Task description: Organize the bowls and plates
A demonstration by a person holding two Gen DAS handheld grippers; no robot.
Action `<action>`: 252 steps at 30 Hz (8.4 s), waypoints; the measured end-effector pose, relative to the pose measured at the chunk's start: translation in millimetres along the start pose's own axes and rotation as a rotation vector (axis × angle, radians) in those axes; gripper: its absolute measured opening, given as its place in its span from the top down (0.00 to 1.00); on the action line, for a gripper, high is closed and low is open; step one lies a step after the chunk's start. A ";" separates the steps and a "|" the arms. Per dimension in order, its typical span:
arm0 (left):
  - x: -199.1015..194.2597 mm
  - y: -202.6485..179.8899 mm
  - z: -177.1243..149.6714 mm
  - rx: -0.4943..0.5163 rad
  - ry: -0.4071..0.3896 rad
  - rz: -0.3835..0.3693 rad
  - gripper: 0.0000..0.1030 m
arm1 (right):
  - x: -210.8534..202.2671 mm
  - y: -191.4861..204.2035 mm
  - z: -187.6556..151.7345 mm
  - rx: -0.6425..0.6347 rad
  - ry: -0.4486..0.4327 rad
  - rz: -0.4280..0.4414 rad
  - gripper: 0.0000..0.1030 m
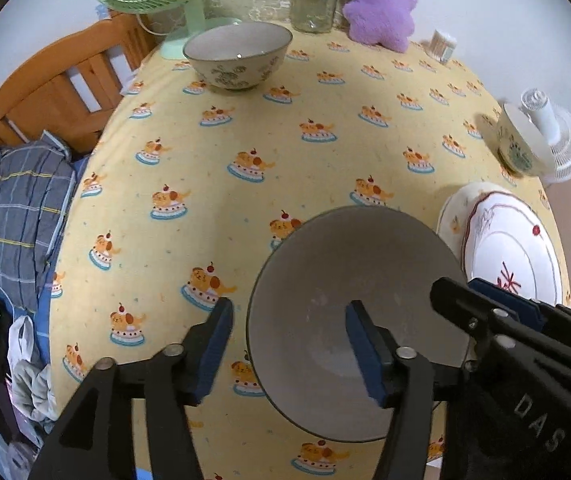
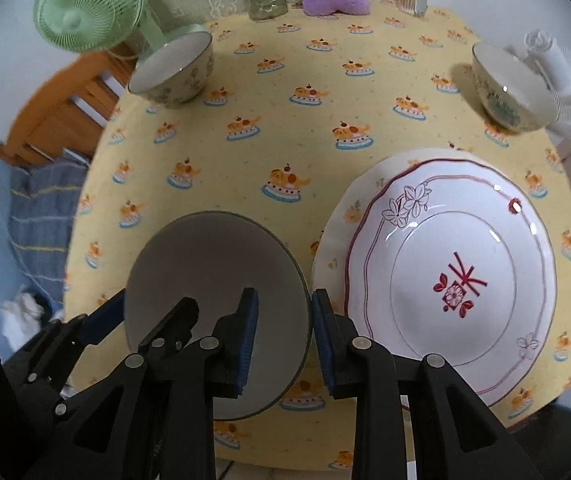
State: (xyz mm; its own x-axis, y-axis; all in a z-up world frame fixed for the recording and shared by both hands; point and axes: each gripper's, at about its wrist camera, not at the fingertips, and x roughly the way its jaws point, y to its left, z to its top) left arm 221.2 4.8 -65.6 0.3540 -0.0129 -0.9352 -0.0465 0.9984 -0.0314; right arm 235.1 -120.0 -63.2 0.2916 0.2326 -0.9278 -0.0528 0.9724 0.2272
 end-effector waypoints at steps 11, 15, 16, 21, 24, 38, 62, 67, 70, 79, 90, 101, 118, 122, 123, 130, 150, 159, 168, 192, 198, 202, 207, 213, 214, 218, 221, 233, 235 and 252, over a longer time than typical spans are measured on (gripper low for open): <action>-29.4 6.5 10.6 0.042 -0.078 -0.034 0.24 | -31.9 9.8 6.9 -0.053 -0.115 -0.104 0.47; -46.0 17.7 16.7 0.050 -0.109 -0.058 0.18 | -48.1 16.7 9.6 -0.040 -0.156 -0.121 0.34; -49.6 19.9 18.0 0.055 -0.118 -0.065 0.16 | -51.1 18.6 10.2 -0.036 -0.165 -0.125 0.33; -66.9 30.4 27.4 0.077 -0.187 -0.097 0.15 | -68.7 35.3 17.5 -0.046 -0.246 -0.138 0.24; -72.9 35.9 36.4 0.079 -0.217 -0.086 0.15 | -72.4 43.6 26.3 -0.061 -0.266 -0.139 0.24; -70.6 58.2 105.4 -0.068 -0.299 0.024 0.15 | -71.7 66.6 104.0 -0.149 -0.368 -0.022 0.24; 43.0 78.2 205.1 -0.190 -0.259 0.149 0.34 | 64.3 98.7 231.3 -0.277 -0.272 0.039 0.24; 64.1 85.0 215.1 -0.216 -0.234 0.150 0.37 | 88.3 98.2 243.6 -0.257 -0.248 0.036 0.25; 72.7 84.5 221.2 -0.212 -0.237 0.174 0.41 | 99.3 98.2 249.9 -0.237 -0.242 0.034 0.31; 97.1 94.2 234.9 -0.221 -0.200 0.198 0.67 | 125.9 104.5 264.6 -0.225 -0.188 0.013 0.59; 103.2 98.9 237.1 -0.213 -0.171 0.204 0.78 | 132.6 109.5 267.3 -0.240 -0.171 0.005 0.78; 96.1 88.4 221.0 -0.221 -0.120 0.194 0.78 | 117.1 101.7 250.9 -0.243 -0.143 0.006 0.78; 63.6 51.6 170.9 -0.155 -0.085 0.142 0.78 | 76.5 67.2 195.7 -0.164 -0.087 -0.050 0.78; 52.7 44.1 163.1 -0.117 -0.092 0.120 0.78 | 61.9 61.2 184.6 -0.132 -0.098 -0.070 0.78; 49.3 42.5 161.0 -0.109 -0.094 0.113 0.78 | 56.4 59.7 180.7 -0.122 -0.103 -0.077 0.78; 17.2 28.3 146.1 -0.011 -0.113 0.075 0.78 | 18.2 54.4 156.3 -0.057 -0.138 -0.119 0.78; -59.5 28.4 84.7 0.095 -0.199 -0.053 0.78 | -71.1 65.7 71.1 0.052 -0.251 -0.202 0.78; -59.5 20.3 50.7 0.147 -0.166 -0.103 0.78 | -78.5 56.7 32.0 0.116 -0.254 -0.227 0.78; -42.4 5.8 21.8 0.177 -0.092 -0.107 0.78 | -62.9 37.2 -1.2 0.138 -0.178 -0.241 0.78; -15.9 10.5 8.6 0.097 -0.006 -0.015 0.78 | -16.0 29.4 1.8 0.058 -0.041 -0.185 0.78; -11.5 16.6 7.3 0.082 0.014 -0.013 0.78 | -10.2 34.8 0.7 0.042 -0.036 -0.179 0.77; -8.1 14.2 7.5 0.088 0.018 -0.024 0.78 | -5.9 32.9 0.0 0.046 -0.036 -0.193 0.77; -2.5 8.1 4.6 0.108 0.032 -0.036 0.78 | -6.4 28.1 -3.4 0.057 -0.038 -0.219 0.77; -0.7 5.5 4.0 0.131 0.012 -0.030 0.78 | -6.1 27.4 -5.4 0.059 -0.051 -0.231 0.77; -0.1 5.8 4.3 0.133 0.010 -0.032 0.78 | -6.1 28.0 -5.3 0.058 -0.055 -0.233 0.77; 1.3 4.7 3.9 0.143 0.001 -0.030 0.78 | -5.3 28.2 -5.4 0.059 -0.063 -0.243 0.77; 0.3 5.1 3.3 0.148 0.003 -0.045 0.75 | -5.5 28.4 -6.4 0.062 -0.068 -0.243 0.75; -21.2 1.5 4.0 0.214 0.020 -0.162 0.32 | -24.1 27.4 -12.2 0.114 -0.076 -0.182 0.48; -26.8 -3.7 6.4 0.234 -0.001 -0.166 0.28 | -33.6 26.7 -12.0 0.121 -0.111 -0.176 0.37; -45.8 -79.1 53.5 0.147 -0.102 -0.068 0.25 | -73.8 -41.7 41.2 0.056 -0.192 -0.148 0.27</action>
State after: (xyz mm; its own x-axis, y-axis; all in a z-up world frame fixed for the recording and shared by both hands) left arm 258.6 -70.6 -1.4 0.4444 -0.0826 -0.8920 0.1149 0.9928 -0.0346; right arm 255.1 -178.4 8.0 0.4691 0.0750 -0.8800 0.0558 0.9919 0.1143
